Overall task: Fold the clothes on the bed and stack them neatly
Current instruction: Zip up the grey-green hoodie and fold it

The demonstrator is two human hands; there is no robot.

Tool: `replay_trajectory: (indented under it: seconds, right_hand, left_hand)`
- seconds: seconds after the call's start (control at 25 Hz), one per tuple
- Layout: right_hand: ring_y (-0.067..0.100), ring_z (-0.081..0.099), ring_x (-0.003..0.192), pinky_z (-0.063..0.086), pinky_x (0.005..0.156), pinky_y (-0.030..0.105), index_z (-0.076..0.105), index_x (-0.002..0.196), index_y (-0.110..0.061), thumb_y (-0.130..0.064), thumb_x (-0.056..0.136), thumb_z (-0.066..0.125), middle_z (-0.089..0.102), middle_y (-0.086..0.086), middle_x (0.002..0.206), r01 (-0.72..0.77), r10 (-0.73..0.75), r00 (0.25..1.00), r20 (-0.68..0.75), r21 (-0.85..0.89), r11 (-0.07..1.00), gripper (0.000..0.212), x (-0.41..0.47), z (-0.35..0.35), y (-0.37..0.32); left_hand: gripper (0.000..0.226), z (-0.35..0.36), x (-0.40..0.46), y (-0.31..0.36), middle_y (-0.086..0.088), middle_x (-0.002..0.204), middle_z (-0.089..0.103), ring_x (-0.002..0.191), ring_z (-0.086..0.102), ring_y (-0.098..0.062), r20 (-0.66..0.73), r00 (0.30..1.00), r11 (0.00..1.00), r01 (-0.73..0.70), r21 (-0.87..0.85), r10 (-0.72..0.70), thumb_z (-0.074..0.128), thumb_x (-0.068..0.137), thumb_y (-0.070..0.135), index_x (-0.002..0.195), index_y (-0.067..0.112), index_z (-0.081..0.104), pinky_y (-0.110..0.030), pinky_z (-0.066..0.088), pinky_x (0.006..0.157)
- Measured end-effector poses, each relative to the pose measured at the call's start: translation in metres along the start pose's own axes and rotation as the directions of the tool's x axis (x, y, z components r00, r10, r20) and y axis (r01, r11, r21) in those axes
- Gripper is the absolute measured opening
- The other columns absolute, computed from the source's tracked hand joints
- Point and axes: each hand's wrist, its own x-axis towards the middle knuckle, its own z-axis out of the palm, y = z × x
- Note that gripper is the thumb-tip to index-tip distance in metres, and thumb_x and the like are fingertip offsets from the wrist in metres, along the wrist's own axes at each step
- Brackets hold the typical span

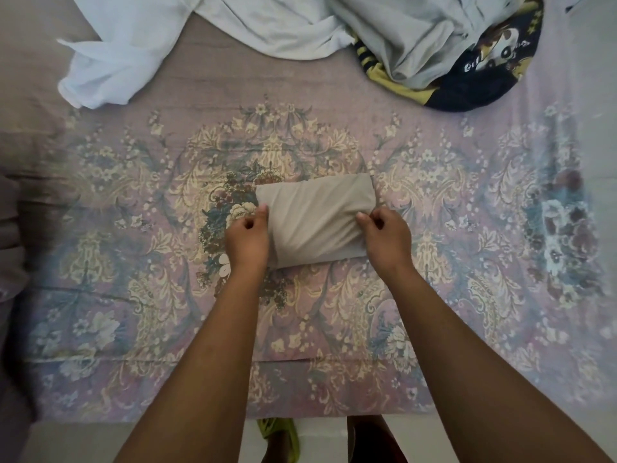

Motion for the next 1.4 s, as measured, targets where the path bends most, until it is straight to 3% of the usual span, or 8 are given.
replay_trajectory:
  seconds: [0.52, 0.68, 0.88, 1.12, 1.2, 1.28, 1.32, 1.4]
  right_hand:
    - [0.020, 0.040, 0.070, 0.033, 0.068, 0.034, 0.044, 0.074, -0.012, -0.020, 0.104, 0.055, 0.047, 0.007, 0.075, -0.245, 0.241, 0.970, 0.041, 0.198, 0.949, 0.033, 0.007, 0.013, 0.006]
    - [0.022, 0.055, 0.083, 0.042, 0.077, 0.034, 0.061, 0.096, -0.003, -0.029, 0.104, 0.057, 0.062, 0.010, 0.093, -0.202, 0.225, 0.972, -0.065, 0.254, 0.946, 0.028, -0.003, 0.015, 0.007]
    - [0.029, 0.064, 0.097, 0.045, 0.081, 0.034, 0.065, 0.098, -0.006, -0.027, 0.100, 0.064, 0.067, 0.012, 0.099, -0.325, 0.328, 0.945, 0.019, 0.188, 0.927, 0.021, -0.029, 0.017, 0.028]
    - [0.044, 0.053, 0.115, 0.043, 0.092, 0.046, 0.068, 0.107, 0.016, 0.000, 0.101, 0.055, 0.057, 0.031, 0.125, -0.079, 0.053, 0.992, -0.113, -0.239, 0.968, 0.022, -0.019, 0.003, 0.031]
    - [0.046, 0.047, 0.124, 0.042, 0.098, 0.047, 0.061, 0.123, 0.015, 0.005, 0.100, 0.049, 0.050, 0.032, 0.136, 0.004, -0.058, 0.985, -0.164, -0.308, 0.951, 0.028, -0.017, 0.004, 0.019]
    - [0.042, 0.032, 0.144, 0.031, 0.117, 0.046, 0.044, 0.146, 0.008, -0.003, 0.104, 0.043, 0.036, 0.029, 0.154, 0.266, -0.317, 0.946, -0.067, -0.398, 0.878, 0.043, -0.011, 0.009, 0.002]
    - [0.038, 0.021, 0.152, 0.019, 0.124, 0.044, 0.032, 0.153, 0.004, -0.009, 0.107, 0.041, 0.026, 0.025, 0.162, 0.451, -0.449, 0.885, 0.121, -0.457, 0.766, 0.049, -0.006, 0.013, -0.002]
    - [0.030, 0.001, 0.156, 0.002, 0.127, 0.042, 0.015, 0.158, -0.002, -0.022, 0.109, 0.041, 0.007, 0.017, 0.167, 0.670, -0.471, 0.741, 0.479, -0.482, 0.564, 0.059, 0.011, 0.019, -0.003]
  left_hand:
    - [0.050, 0.017, -0.056, -0.052, -0.007, 0.127, 0.065, 0.116, 0.064, -0.023, 0.158, 0.979, 0.932, 0.177, -0.317, -0.132, 0.076, 0.089, 0.018, 0.134, 0.010, 0.055, -0.038, 0.054, 0.098]
    - [0.048, 0.023, -0.053, -0.033, -0.019, 0.132, 0.061, 0.117, 0.064, -0.031, 0.198, 0.924, 0.590, 0.364, -0.721, -0.328, 0.070, 0.091, 0.003, 0.133, -0.002, 0.047, -0.043, 0.059, 0.091]
    - [0.052, 0.025, -0.057, -0.016, -0.019, 0.134, 0.061, 0.125, 0.059, -0.034, 0.428, 0.815, 0.458, 0.575, -0.678, -0.391, 0.065, 0.096, 0.029, 0.138, 0.004, 0.049, -0.046, 0.057, 0.095]
    - [0.049, 0.022, -0.038, -0.006, -0.020, 0.138, 0.055, 0.126, 0.057, -0.037, 0.235, 0.821, 0.503, 0.518, -0.692, -0.521, 0.064, 0.097, 0.006, 0.140, -0.003, 0.044, -0.051, 0.054, 0.100]
    - [0.054, 0.020, -0.041, -0.009, -0.020, 0.140, 0.046, 0.125, 0.055, -0.039, -0.030, 0.907, 0.782, 0.345, -0.520, -0.420, 0.065, 0.095, 0.009, 0.141, -0.001, 0.039, -0.051, 0.053, 0.097]
    - [0.060, 0.020, -0.036, -0.017, -0.022, 0.152, 0.034, 0.139, 0.039, -0.040, -0.255, 0.939, 0.973, -0.212, 0.095, 0.230, 0.059, 0.096, 0.015, 0.149, 0.002, 0.033, -0.050, 0.038, 0.113]
    - [0.062, 0.019, -0.028, -0.019, -0.024, 0.158, 0.028, 0.147, 0.028, -0.040, -0.096, 0.801, 0.752, -0.503, 0.425, 0.590, 0.053, 0.099, 0.021, 0.154, 0.004, 0.030, -0.051, 0.024, 0.121]
    - [0.063, 0.019, -0.005, -0.017, -0.022, 0.165, 0.016, 0.154, 0.010, -0.038, 0.428, 0.475, 0.180, -0.803, 0.569, 0.768, 0.044, 0.104, 0.033, 0.158, 0.008, 0.022, -0.051, 0.004, 0.124]
